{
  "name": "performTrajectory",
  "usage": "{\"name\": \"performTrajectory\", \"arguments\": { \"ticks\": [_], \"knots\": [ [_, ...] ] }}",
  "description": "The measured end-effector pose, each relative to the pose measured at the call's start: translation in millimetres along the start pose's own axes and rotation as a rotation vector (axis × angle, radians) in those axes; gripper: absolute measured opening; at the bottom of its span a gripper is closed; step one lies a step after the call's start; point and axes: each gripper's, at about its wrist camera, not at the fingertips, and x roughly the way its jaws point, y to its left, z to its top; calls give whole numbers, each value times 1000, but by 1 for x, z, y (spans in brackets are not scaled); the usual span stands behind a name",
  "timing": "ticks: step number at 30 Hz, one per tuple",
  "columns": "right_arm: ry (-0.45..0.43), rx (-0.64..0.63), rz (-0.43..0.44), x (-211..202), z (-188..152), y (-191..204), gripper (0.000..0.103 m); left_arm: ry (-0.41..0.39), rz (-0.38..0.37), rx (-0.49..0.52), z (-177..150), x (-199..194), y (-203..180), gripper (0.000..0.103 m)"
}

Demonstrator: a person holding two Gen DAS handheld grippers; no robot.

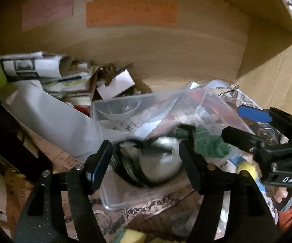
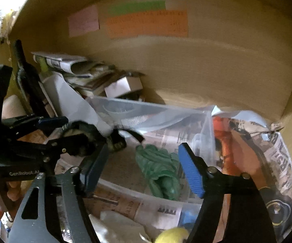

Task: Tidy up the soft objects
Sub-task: 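Carry the strap and cord over the clear box while both tools open to drop them, then grasp the yellow-green sponge with the left tool while the right tool grasps the yellow felt chick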

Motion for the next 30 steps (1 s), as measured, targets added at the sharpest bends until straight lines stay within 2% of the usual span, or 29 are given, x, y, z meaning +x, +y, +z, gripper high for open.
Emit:
{"name": "performTrajectory", "arguments": {
  "ticks": [2,4,6,11,17,23,30],
  "knots": [
    [-25,-7,-6,-10,2,1,74,-30,-11,-6,2,-14,2,78],
    [-60,-10,-17,-24,3,2,82,-56,-29,-16,3,-28,5,93],
    [-97,-13,-43,-37,3,3,86,-86,-33,-26,3,-41,8,99],
    [-166,-18,-88,-62,1,6,100,-134,-9,-20,1,-69,12,102],
    [-175,9,-107,-76,-14,0,100,-125,25,-29,-20,-84,22,102],
    [-125,72,-127,-73,-37,-15,100,-57,74,-32,-52,-80,31,102],
    [-2,130,-142,-51,-67,-33,100,32,114,-34,-85,-64,38,102]
  ]
}}
